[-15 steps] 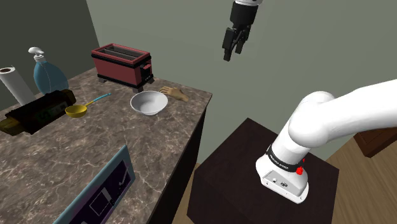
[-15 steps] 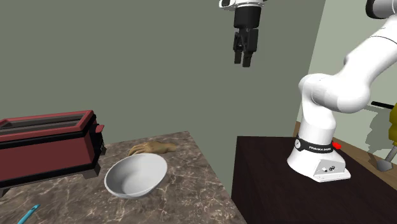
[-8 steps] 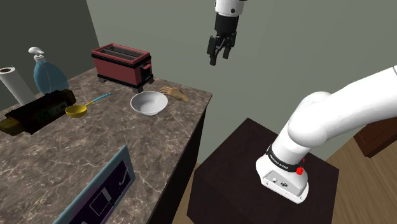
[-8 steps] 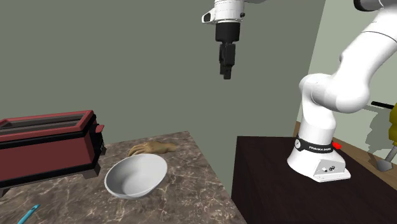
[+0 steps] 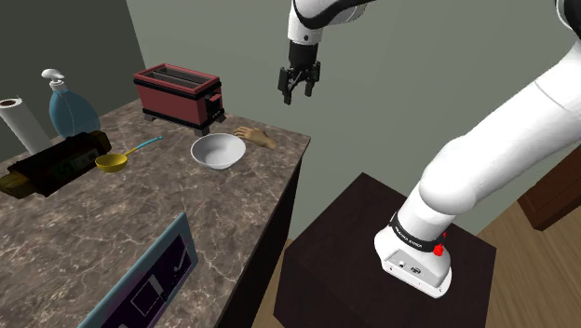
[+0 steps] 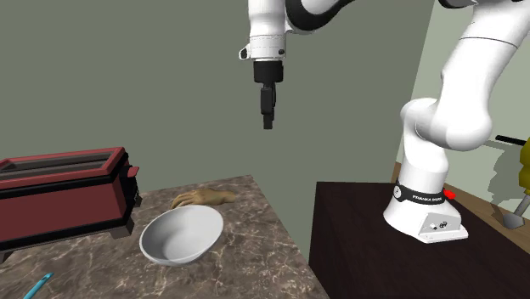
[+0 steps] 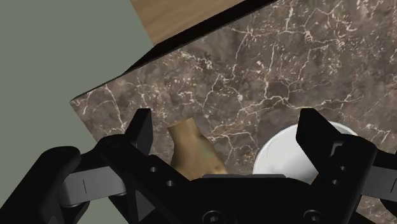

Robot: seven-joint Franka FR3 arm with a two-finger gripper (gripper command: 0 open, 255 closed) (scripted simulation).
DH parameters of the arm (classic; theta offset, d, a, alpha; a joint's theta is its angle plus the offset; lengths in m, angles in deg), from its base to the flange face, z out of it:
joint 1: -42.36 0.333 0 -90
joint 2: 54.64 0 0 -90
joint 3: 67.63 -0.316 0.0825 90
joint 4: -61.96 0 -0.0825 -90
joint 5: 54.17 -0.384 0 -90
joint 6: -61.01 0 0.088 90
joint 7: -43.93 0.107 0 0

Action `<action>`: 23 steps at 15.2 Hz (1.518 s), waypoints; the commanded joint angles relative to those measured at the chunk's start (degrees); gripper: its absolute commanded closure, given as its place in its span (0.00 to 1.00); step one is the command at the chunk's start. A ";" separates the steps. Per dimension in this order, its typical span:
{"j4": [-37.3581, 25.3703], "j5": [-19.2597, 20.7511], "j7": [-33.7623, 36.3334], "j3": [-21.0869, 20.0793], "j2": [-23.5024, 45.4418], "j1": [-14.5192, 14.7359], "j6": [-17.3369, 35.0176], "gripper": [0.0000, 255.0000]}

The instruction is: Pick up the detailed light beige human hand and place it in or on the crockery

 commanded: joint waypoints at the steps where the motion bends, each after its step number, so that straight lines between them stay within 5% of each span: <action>1: -1.93 0.14 1.39 -0.14 4.86 -0.35 2.61 0.00; 12: -17.91 0.86 6.75 1.17 29.37 -1.85 9.21 0.00; 23: -43.36 -0.22 10.49 3.18 55.08 -3.13 7.65 0.00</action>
